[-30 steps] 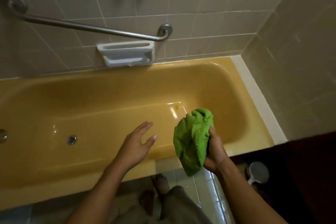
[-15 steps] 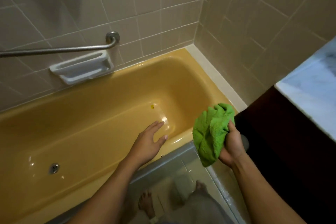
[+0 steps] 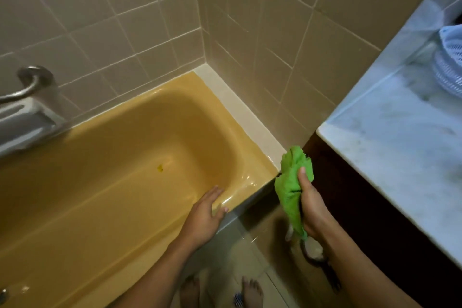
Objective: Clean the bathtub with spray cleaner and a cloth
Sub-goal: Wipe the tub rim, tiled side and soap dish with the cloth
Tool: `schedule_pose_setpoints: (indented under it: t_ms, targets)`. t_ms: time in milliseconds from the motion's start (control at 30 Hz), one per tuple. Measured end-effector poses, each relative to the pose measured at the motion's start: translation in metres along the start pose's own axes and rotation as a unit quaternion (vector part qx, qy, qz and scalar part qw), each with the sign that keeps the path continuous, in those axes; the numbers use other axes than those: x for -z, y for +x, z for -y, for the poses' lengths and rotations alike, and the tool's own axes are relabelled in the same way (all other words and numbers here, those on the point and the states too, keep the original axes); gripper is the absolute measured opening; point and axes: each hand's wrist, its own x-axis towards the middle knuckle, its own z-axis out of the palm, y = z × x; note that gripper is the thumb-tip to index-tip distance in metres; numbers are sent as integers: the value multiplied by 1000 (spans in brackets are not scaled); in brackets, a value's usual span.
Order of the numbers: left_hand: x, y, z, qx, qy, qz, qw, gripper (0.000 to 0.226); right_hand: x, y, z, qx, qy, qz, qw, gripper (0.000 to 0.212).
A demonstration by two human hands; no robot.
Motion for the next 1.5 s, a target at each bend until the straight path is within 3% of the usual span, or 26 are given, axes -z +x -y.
schedule_pose_setpoints:
  t_ms: [67,167,233,333,400,600,733,800,900,1000,1133,1233,1333,1400,1500]
  targets:
    - [-21,31,5,8,1,-6,1000,54,0,35,-3,15,-122,-14,992,89]
    - [-50,74,24,27,12,-7,1000,52,-10,88,-17,110,-281,-25,953,72]
    - [-72,97,45,42,28,22,998,55,-19,129,-34,197,-397,-29,896,79]
    - [-103,113,81,39,147,32,988,75,-25,183,-69,137,-612,55,777,81]
    - [-117,118,95,39,217,-5,975,80,-28,204,-87,118,-652,95,743,67]
    - [-133,136,89,27,270,-106,957,59,-11,205,-147,256,-601,-13,757,48]
    - [-135,148,79,40,259,-108,959,63,1,202,-146,251,-627,-41,736,46]
    - [-136,154,70,54,242,-103,963,65,-2,209,-134,238,-608,-59,755,46]
    - [-142,167,55,44,137,-136,980,63,-6,219,-121,212,-586,-51,781,49]
    - [-152,184,38,48,-26,-221,974,54,-2,223,-118,205,-600,-24,773,51]
    - [-165,193,29,39,-90,-247,964,65,-1,227,-111,187,-619,-13,763,51]
    - [-167,191,37,35,-99,-222,969,70,2,225,-104,205,-554,-32,806,50]
    - [-161,184,43,32,-134,-220,966,51,20,205,-121,282,-462,-111,833,40]
    - [-154,177,38,45,-155,-226,961,40,31,192,-146,266,-444,-118,847,54]
    - [-142,165,20,87,-190,-227,951,26,30,185,-175,199,-399,-55,893,91]
